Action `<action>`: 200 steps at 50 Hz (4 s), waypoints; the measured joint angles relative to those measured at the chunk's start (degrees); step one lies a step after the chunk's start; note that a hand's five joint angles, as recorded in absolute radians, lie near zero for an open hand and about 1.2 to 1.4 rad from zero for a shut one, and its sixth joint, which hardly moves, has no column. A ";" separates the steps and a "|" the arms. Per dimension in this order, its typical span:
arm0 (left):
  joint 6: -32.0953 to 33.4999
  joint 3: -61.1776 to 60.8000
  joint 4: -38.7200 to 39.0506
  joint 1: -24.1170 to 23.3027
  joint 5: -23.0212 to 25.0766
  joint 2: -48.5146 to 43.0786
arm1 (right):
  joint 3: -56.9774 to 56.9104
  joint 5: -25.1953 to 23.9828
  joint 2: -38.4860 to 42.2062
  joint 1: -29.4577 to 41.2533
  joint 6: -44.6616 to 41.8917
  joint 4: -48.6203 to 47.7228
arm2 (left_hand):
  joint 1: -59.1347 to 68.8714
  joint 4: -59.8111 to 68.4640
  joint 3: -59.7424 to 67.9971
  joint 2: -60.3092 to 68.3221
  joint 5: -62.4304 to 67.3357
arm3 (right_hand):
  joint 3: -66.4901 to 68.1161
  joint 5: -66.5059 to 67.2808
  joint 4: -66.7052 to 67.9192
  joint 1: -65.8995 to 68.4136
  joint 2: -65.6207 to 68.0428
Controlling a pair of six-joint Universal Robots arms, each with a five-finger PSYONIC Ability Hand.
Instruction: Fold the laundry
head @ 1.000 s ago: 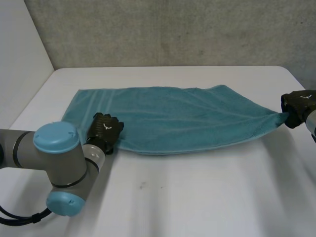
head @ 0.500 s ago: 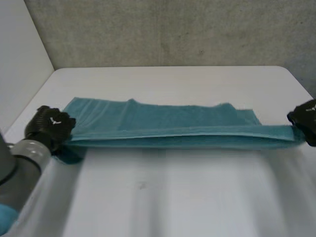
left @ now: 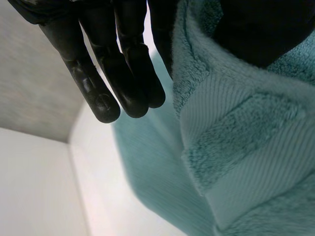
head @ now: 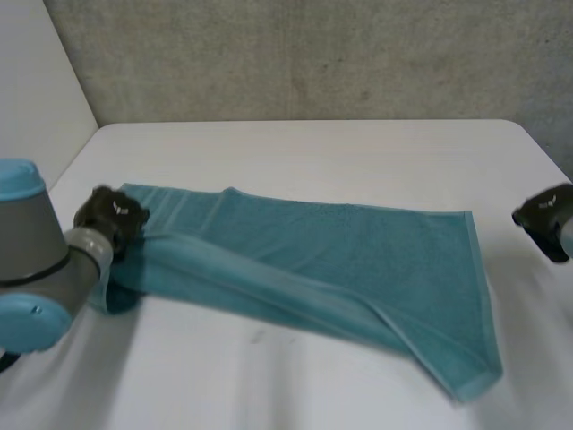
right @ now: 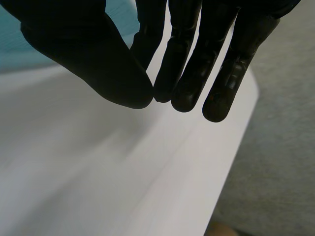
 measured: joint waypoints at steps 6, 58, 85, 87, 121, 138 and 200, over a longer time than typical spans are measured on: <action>1.16 5.14 1.37 -2.42 -0.14 -1.42 | -4.98 0.49 0.81 2.86 8.55 -0.56 | 0.00 0.00 0.00 0.00 0.00 | -1.05 -0.65 -0.91 -0.72 -0.91; 0.93 1.00 1.71 -4.74 0.12 -1.67 | 20.54 0.11 -1.12 25.08 40.95 -17.10 | 0.00 0.00 0.10 0.04 0.00 | -43.12 -42.89 -43.44 -36.28 -43.03; 1.11 -0.66 1.77 -4.26 0.08 -1.56 | 21.31 3.78 -6.14 19.63 28.60 -15.91 | 0.00 0.21 0.10 0.08 0.00 | -28.84 -30.08 -29.33 -24.40 -28.51; 1.17 -1.01 1.79 -4.25 0.09 -1.52 | 21.56 3.57 -7.15 18.74 27.63 -14.81 | 0.00 0.21 0.10 0.08 0.00 | -28.84 -29.86 -29.33 -24.40 -28.51; 1.12 -6.90 3.86 0.64 0.02 -0.89 | 23.40 -4.58 -20.96 3.07 16.07 -10.79 | -31.45 -36.62 -35.93 -36.65 -35.23 | -0.42 -1.64 -0.18 -2.24 -0.42; 1.27 -16.18 3.87 3.68 0.06 7.02 | 24.56 -7.04 -21.90 -1.67 11.34 -9.04 | 0.30 -0.57 -0.74 -0.77 -1.75 | -0.42 -1.62 -0.18 -2.24 -0.42; -8.80 -14.00 23.16 3.13 12.11 -0.40 | 11.74 -4.76 -4.73 4.80 22.07 -14.93 | -13.89 -17.33 -16.93 -18.17 -15.30 | -0.12 -0.47 0.05 -2.24 -0.42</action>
